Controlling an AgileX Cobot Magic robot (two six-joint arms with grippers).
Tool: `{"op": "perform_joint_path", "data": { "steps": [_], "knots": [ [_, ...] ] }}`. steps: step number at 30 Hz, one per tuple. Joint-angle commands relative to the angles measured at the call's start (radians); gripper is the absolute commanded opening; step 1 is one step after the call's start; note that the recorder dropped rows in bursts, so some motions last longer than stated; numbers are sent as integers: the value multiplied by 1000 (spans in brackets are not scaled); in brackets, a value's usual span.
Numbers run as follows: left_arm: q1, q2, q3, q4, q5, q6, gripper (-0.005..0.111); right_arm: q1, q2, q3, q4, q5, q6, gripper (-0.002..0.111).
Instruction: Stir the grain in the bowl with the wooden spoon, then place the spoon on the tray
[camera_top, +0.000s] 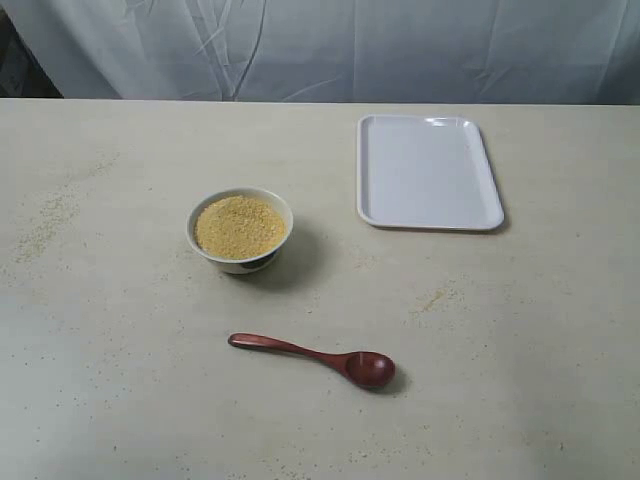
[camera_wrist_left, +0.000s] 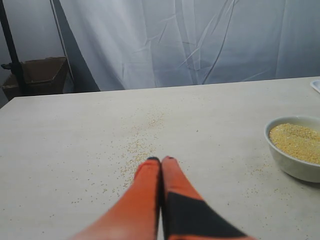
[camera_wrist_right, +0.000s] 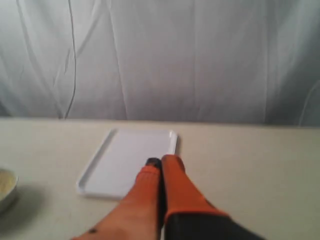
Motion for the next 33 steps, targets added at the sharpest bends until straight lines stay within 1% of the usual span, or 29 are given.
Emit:
{"op": "perform_joint_path", "data": {
  "steps": [1,5,10,13,16,18,21,24,29,33],
  "knots": [
    [-4,-4,2,2,-12,-4,0,-4,218,-104,-14,231,-12,-1],
    [-4,-4,2,2,-12,-4,0,-4,395,-104,-9,206,-7,-1],
    [-4,-4,2,2,-12,-4,0,6,645,-134,-7,280,-9,-1],
    [-4,-4,2,2,-12,-4,0,53,815,-199,15,312,-30,-1],
    [-4,-4,2,2,-12,-4,0,154,951,-280,72,331,-139,-1],
    [-4,-4,2,2,-12,-4,0,248,1043,-345,103,344,-203,-1],
    [-4,-4,2,2,-12,-4,0,394,1176,-449,107,344,-264,-1],
    [-4,-4,2,2,-12,-4,0,504,1320,-570,105,344,-310,-1],
    [-4,-4,2,2,-12,-4,0,652,1514,-714,102,357,-420,-1],
    [-4,-4,2,2,-12,-4,0,733,1630,-791,90,378,-462,0]
  ]
}}
